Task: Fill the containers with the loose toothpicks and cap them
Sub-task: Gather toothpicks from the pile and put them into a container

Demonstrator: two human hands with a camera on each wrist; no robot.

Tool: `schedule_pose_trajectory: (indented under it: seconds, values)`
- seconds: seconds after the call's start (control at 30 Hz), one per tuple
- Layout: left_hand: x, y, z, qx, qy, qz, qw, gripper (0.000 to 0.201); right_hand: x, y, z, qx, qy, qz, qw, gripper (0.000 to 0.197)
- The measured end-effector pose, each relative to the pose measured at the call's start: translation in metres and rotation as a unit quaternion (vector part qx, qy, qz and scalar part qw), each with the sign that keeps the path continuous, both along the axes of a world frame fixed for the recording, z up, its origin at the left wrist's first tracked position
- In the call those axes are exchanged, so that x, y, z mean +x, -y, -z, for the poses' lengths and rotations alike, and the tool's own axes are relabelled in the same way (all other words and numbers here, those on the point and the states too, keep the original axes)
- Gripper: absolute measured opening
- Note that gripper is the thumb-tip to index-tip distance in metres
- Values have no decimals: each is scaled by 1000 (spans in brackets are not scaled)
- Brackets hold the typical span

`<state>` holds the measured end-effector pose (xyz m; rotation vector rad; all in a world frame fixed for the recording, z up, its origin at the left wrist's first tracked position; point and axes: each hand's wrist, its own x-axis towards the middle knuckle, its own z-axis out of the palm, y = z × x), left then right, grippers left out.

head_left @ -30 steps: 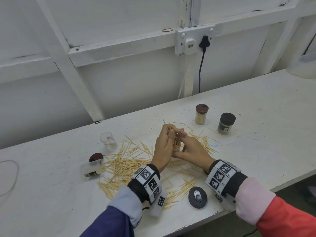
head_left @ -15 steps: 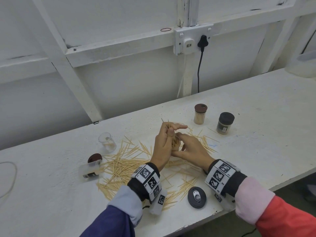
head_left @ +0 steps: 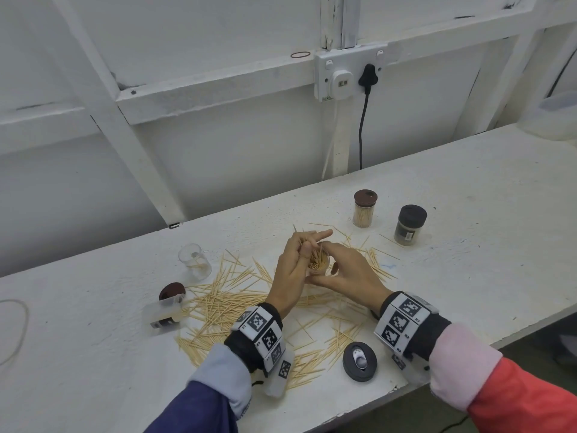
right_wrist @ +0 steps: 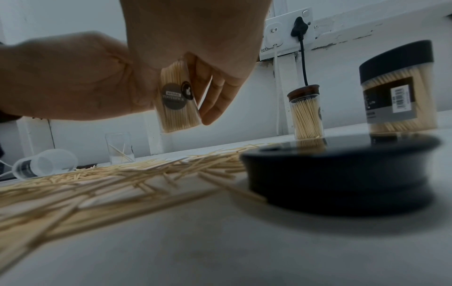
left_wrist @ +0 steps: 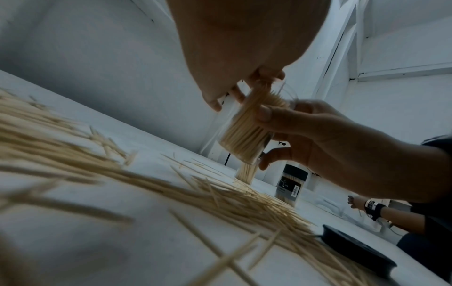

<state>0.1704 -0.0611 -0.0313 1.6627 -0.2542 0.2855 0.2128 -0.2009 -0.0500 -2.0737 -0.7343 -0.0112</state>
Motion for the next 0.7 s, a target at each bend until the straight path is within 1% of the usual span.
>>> schedule_pose_trajectory:
  seconds: [0.17,0.27,0.33,0.4,0.53,0.7]
  values:
    - [4,-9,4,59,-14,-6,998,25,1,0,3,-10,14,-7,1000,46]
    - [4,-13,6,91,-12,-10,996,31,1,0,2,-15,15,-3,1000,41]
    - [4,-14,9,126,-7,3,992,35,1,0,4,-11,14,2,1000,39]
    - [3,-13,11,144,-19,21,989,36,2,0,6,-8,13,7,1000,38]
    - [0,-12,12,130,-59,31,989,40,3,0,7,-9,5,9,1000,42]
    - [-1,-9,7,55,-104,36,992,36,5,2,6,-14,4,17,1000,50]
